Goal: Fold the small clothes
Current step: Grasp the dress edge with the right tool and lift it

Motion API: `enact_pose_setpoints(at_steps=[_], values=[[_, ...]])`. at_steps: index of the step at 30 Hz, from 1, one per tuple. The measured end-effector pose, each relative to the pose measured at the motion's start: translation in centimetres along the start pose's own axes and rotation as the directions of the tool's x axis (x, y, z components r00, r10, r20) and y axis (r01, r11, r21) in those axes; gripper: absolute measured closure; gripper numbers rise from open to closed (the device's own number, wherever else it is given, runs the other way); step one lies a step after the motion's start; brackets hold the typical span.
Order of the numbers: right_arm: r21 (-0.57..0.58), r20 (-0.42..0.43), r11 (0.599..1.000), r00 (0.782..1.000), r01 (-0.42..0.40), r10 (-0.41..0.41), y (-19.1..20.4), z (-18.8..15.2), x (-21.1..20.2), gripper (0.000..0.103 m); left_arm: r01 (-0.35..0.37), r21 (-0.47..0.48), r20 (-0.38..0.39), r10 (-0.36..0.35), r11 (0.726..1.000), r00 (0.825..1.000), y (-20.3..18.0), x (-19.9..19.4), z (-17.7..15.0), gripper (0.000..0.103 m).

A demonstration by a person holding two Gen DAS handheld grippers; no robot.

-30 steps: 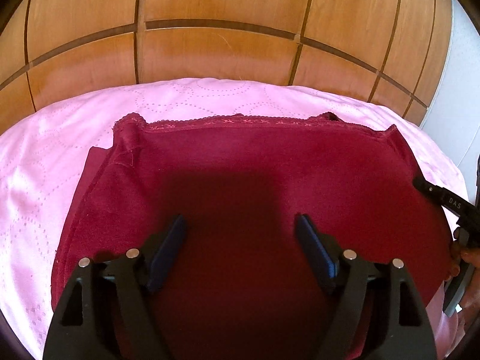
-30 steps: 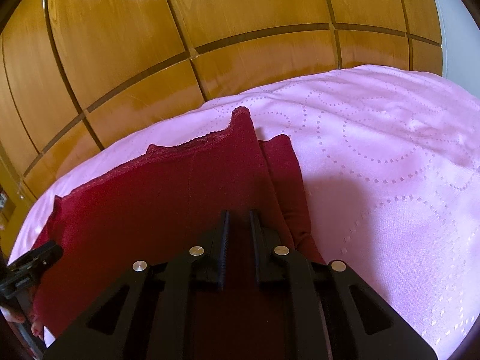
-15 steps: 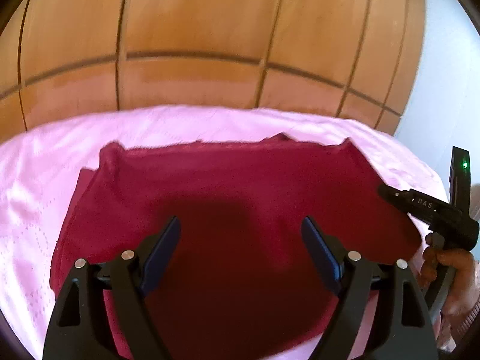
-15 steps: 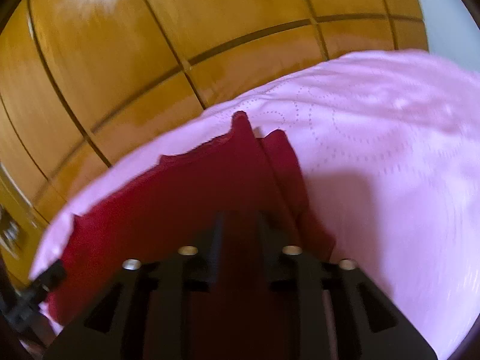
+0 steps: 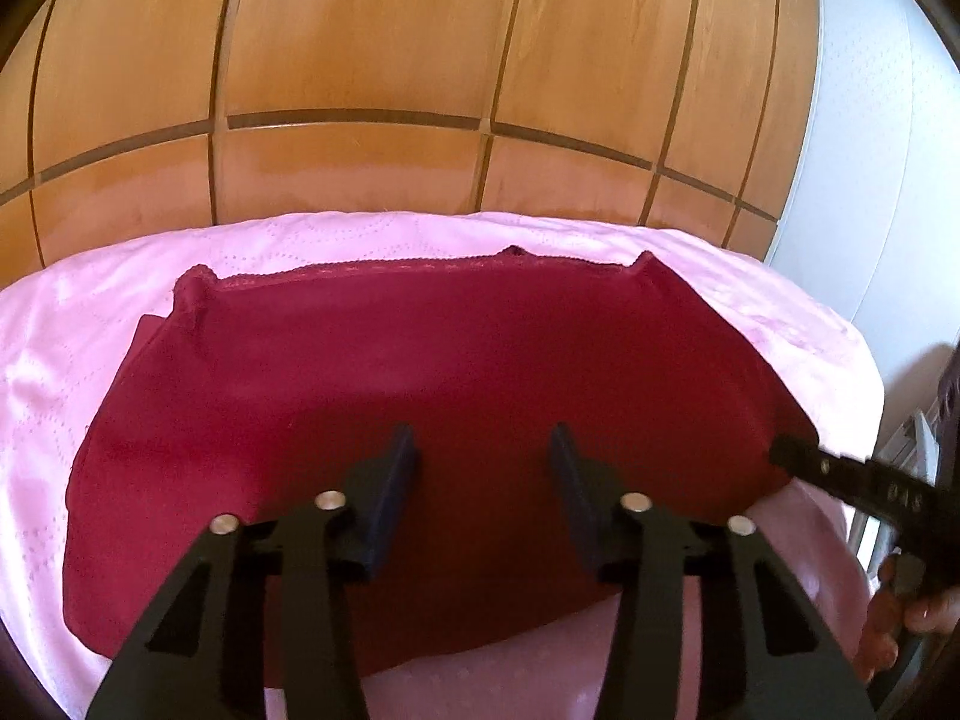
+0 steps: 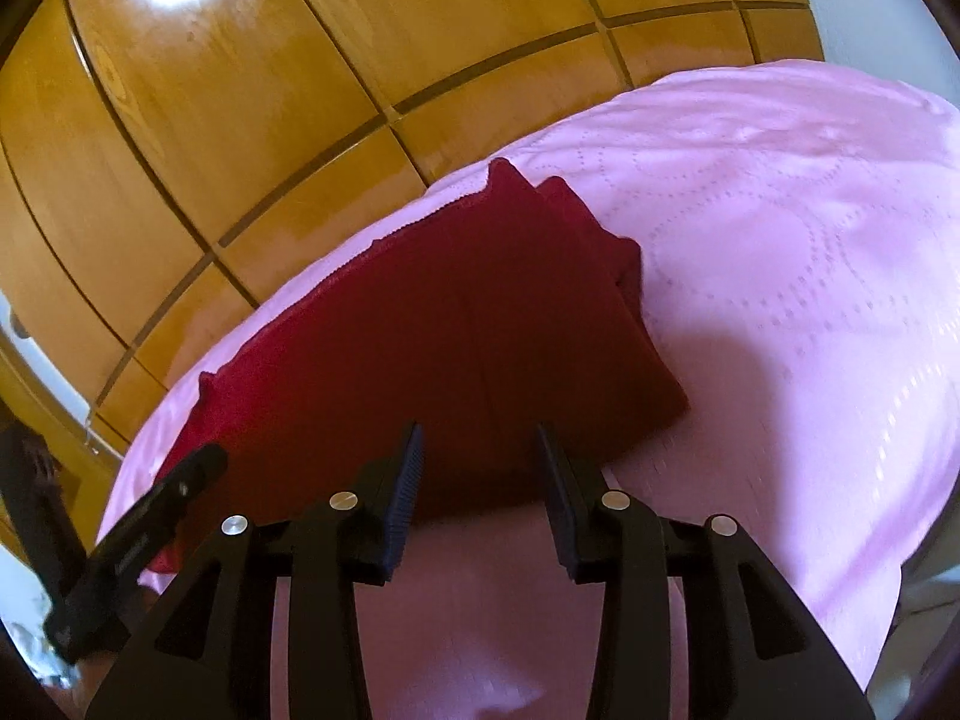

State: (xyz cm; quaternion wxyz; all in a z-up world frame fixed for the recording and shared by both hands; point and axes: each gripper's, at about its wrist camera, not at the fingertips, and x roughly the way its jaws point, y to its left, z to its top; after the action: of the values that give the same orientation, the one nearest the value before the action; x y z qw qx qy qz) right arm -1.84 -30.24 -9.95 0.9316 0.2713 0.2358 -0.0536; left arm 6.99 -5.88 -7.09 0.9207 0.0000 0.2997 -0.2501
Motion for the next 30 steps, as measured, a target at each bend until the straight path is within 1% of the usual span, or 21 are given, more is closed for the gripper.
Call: enact_pose_setpoints(at_steps=[2, 5, 7, 9, 11, 13, 16, 18, 20, 22, 26, 30], values=[[0.011, -0.005, 1.0, 1.0, -0.007, 0.007, -0.1, -0.3, -0.6, 0.065, 0.005, -0.014, 0.008, -0.005, 1.0, 1.0, 0.1, -0.1, 0.3, 0.079], [0.027, -0.014, 0.999, 1.0, -0.018, 0.018, -0.3, -0.8, -1.5, 0.065, 0.032, -0.039, 0.046, -0.03, 0.999, 0.998, 0.0, -0.7, 0.8, 0.079], [0.025, -0.026, 0.999, 0.999, -0.02, 0.02, -0.4, -1.3, -1.9, 0.065, 0.051, -0.038, 0.048, -0.049, 0.998, 0.998, -0.3, -0.8, 0.9, 0.079], [0.036, -0.04, 0.999, 0.999, -0.021, 0.023, -0.7, -1.6, -1.9, 0.048, 0.05, -0.04, 0.04, -0.049, 0.998, 0.998, -0.5, -0.6, 0.7, 0.079], [0.061, -0.046, 0.997, 0.997, -0.052, 0.055, -1.0, -2.0, -1.9, 0.047, 0.064, -0.064, 0.012, -0.063, 0.996, 0.998, -0.6, -0.4, 0.5, 0.079], [0.07, -0.054, 0.996, 0.997, -0.048, 0.052, -1.1, -2.2, -1.7, 0.048, 0.077, -0.091, 0.0, -0.078, 0.993, 0.997, -0.5, -0.6, 0.1, 0.079], [0.114, -0.055, 0.992, 0.996, -0.06, 0.066, -1.6, -2.2, -1.3, 0.047, 0.099, -0.065, -0.005, -0.099, 0.993, 0.995, -1.0, -0.9, -0.4, 0.081], [0.157, -0.038, 0.986, 0.997, -0.063, 0.07, -2.1, -1.8, -1.2, 0.048, 0.113, -0.044, -0.009, -0.114, 0.993, 0.993, -1.4, -0.8, -0.5, 0.083], [0.214, -0.024, 0.973, 0.996, -0.084, 0.091, -3.0, -1.4, -1.0, 0.048, 0.101, -0.022, -0.019, -0.101, 0.995, 0.995, -1.8, -0.4, -0.5, 0.083], [0.264, -0.006, 0.958, 0.994, -0.108, 0.114, -3.8, -0.9, -0.5, 0.047, 0.1, -0.025, -0.034, -0.101, 0.995, 0.994, -1.9, 0.3, -0.4, 0.083], [0.343, 0.033, 0.928, 0.989, -0.144, 0.141, -5.1, 0.5, 0.9, 0.047, 0.095, -0.017, -0.039, -0.095, 0.995, 0.995, -1.8, 0.9, -0.3, 0.083], [0.363, 0.051, 0.918, 0.987, -0.16, 0.152, -5.4, 2.2, 2.2, 0.048, 0.099, -0.031, -0.062, -0.1, 0.995, 0.993, -1.7, 1.5, -0.9, 0.083]])
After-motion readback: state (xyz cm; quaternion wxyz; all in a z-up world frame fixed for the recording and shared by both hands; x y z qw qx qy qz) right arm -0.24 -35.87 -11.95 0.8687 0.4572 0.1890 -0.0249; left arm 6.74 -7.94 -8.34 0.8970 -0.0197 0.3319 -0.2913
